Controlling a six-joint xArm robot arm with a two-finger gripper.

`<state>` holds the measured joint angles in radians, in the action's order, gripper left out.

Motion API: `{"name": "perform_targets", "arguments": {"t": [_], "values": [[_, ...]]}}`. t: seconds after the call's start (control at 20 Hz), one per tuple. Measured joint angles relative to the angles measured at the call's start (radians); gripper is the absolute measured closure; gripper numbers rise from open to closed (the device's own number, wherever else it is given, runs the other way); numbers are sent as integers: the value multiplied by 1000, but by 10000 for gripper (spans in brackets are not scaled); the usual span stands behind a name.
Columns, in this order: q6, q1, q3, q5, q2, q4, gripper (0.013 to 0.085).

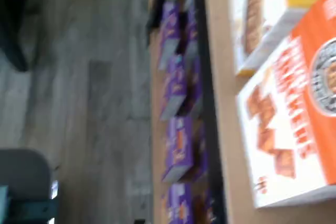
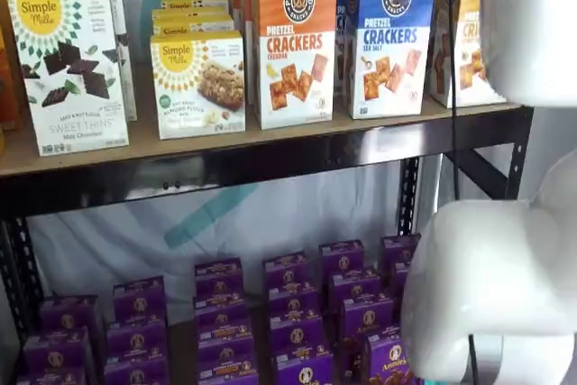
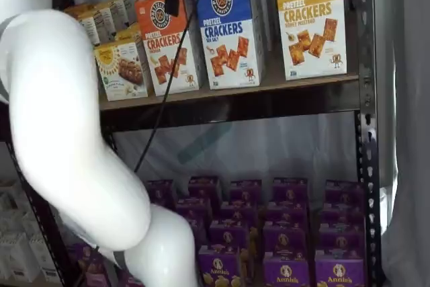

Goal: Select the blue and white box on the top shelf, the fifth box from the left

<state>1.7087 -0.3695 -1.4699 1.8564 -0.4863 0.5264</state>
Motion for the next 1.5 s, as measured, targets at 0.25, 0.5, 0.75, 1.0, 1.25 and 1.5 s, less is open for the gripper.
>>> {"name": "perform_targets", "arguments": {"t": [0.25,0.5,0.75,1.0,1.25,1.5], "values": [[15,-46,70,-230,-60,96,130],[39,-21,68,-345,-44,40,130],[54,1,53,-387,-7,-5,130],[69,13,20,-387,50,-45,130],[79,18,3,-400,91,-58,130],[84,27,-28,-395,132,-86,130]]}}
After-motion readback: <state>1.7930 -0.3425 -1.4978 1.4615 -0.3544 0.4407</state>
